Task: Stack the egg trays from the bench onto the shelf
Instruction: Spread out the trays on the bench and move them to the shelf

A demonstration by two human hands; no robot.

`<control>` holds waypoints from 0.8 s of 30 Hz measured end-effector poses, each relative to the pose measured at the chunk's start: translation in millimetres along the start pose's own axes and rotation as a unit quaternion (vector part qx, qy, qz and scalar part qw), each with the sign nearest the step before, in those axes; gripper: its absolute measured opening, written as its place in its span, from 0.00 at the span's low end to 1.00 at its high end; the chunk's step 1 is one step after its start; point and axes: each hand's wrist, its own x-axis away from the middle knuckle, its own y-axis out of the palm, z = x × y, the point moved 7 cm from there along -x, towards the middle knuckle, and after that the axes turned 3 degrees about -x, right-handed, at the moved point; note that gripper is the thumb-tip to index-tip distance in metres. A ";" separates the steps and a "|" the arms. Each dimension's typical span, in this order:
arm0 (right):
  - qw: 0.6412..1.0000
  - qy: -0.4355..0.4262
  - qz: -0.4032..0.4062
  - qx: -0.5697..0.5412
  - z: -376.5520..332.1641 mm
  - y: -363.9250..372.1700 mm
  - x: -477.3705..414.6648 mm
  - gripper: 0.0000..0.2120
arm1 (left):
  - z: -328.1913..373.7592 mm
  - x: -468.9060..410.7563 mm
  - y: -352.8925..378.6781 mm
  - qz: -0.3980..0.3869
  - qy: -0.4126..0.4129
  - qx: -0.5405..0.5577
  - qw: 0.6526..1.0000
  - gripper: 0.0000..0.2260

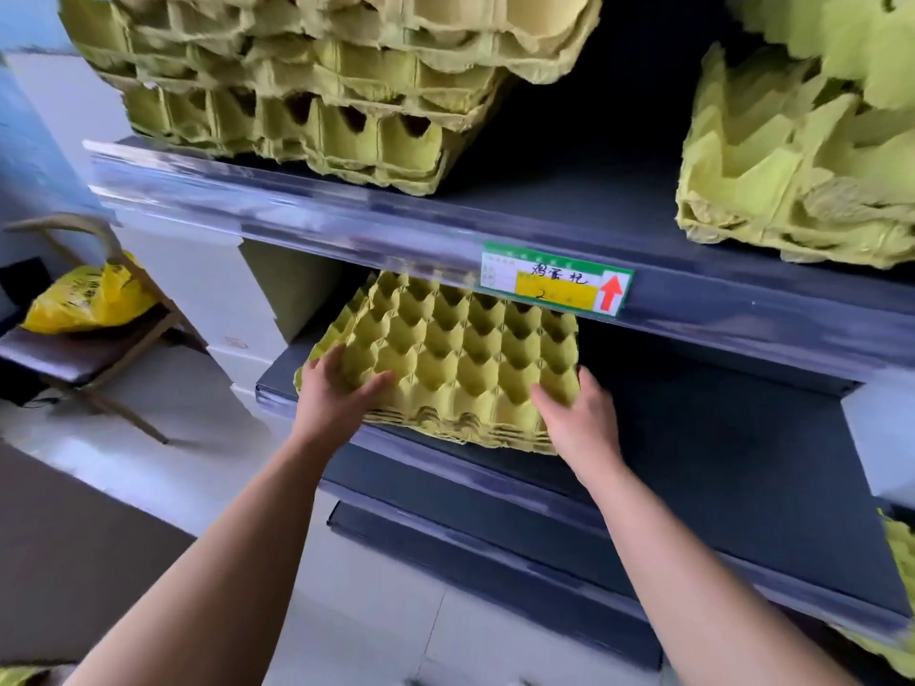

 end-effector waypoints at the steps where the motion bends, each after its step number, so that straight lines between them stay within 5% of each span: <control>1: 1.000 0.002 0.010 0.006 -3.4 3.9 0.8 0.40 | -5.1 -10.6 0.8 -0.013 0.003 0.001 1.000 0.50; 11: 0.996 0.014 0.062 0.062 -26.4 34.8 19.8 0.38 | -17.3 -45.7 -2.8 -0.107 0.013 -0.031 0.994 0.55; 15: 0.991 0.026 0.085 0.096 -24.5 36.9 23.4 0.37 | -1.1 -30.2 -4.5 -0.121 0.018 -0.103 0.987 0.42; 24: 0.980 -0.061 0.110 0.154 -37.9 8.5 50.3 0.27 | 72.5 10.3 0.1 -0.005 0.257 -0.274 0.927 0.26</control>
